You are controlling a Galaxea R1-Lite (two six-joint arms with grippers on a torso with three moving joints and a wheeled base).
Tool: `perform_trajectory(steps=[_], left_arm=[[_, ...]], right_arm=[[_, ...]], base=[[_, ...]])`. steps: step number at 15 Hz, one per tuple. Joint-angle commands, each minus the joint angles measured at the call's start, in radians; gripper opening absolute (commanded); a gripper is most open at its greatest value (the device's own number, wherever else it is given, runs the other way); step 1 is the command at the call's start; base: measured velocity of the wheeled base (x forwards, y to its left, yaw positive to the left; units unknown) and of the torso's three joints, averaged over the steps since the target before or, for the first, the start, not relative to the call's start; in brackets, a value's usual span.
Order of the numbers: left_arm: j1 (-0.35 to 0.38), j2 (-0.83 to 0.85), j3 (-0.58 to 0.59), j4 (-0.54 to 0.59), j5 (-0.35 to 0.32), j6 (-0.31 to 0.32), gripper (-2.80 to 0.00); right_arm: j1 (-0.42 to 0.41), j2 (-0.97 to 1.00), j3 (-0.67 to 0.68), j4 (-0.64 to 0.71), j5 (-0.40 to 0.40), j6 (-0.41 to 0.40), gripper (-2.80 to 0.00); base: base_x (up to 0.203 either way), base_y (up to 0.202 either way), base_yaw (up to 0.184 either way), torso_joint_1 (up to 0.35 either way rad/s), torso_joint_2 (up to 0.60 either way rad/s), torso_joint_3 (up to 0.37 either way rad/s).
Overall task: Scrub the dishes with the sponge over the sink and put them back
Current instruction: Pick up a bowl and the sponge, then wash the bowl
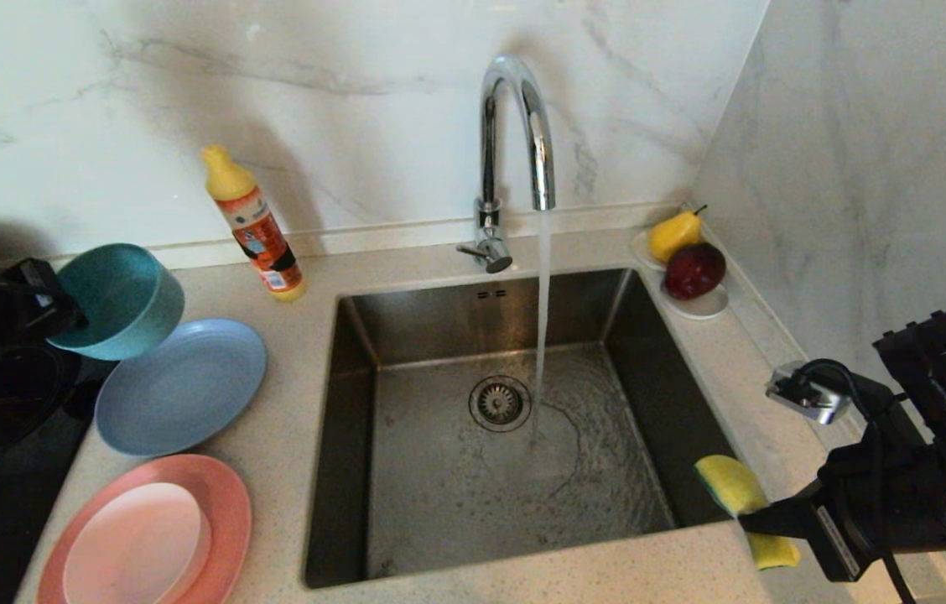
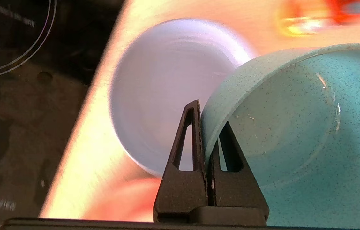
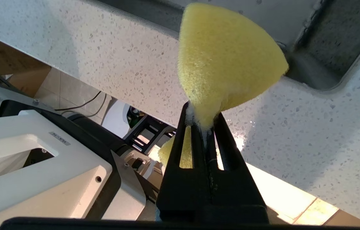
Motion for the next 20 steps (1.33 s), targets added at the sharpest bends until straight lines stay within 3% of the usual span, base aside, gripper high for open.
perform_trajectory(steps=[1,2,6,9,12,16,20], left_arm=[[-0.005,-0.178,-0.025,0.069,-0.049,-0.002,-2.80],[-0.039,-0.204,-0.031,0.093,-0.062,-0.003,-2.80],[-0.290,-0.181,-0.050,0.118,-0.048,-0.007,-2.80],[-0.489,-0.087,-0.047,0.111,0.031,-0.018,-2.80],[-0.651,0.032,-0.062,0.070,0.081,-0.071,-2.80],[-0.815,0.210,-0.091,-0.062,0.187,-0.119,-2.80],[-0.924,0.352,-0.207,-0.082,0.234,-0.165,-2.80]], right_arm=[[0.001,-0.020,0.002,0.000,0.001,0.002,-2.80],[0.001,-0.033,0.001,0.000,0.001,0.004,-2.80],[0.003,-0.075,-0.003,0.000,0.001,0.014,-2.80],[0.003,-0.103,0.000,0.000,0.002,0.031,-2.80],[0.009,-0.130,0.000,0.000,0.015,0.046,-2.80],[0.009,-0.152,0.009,0.003,0.015,0.048,-2.80],[0.009,-0.172,0.009,0.003,0.014,0.048,-2.80]], base=[[0.000,0.000,0.000,0.000,0.00,0.000],[0.000,0.000,0.000,0.000,0.00,0.000],[0.000,0.000,0.000,0.000,0.00,0.000],[0.000,0.000,0.000,0.000,0.00,0.000],[0.000,0.000,0.000,0.000,0.00,0.000],[0.000,0.000,0.000,0.000,0.00,0.000],[0.000,0.000,0.000,0.000,0.00,0.000]])
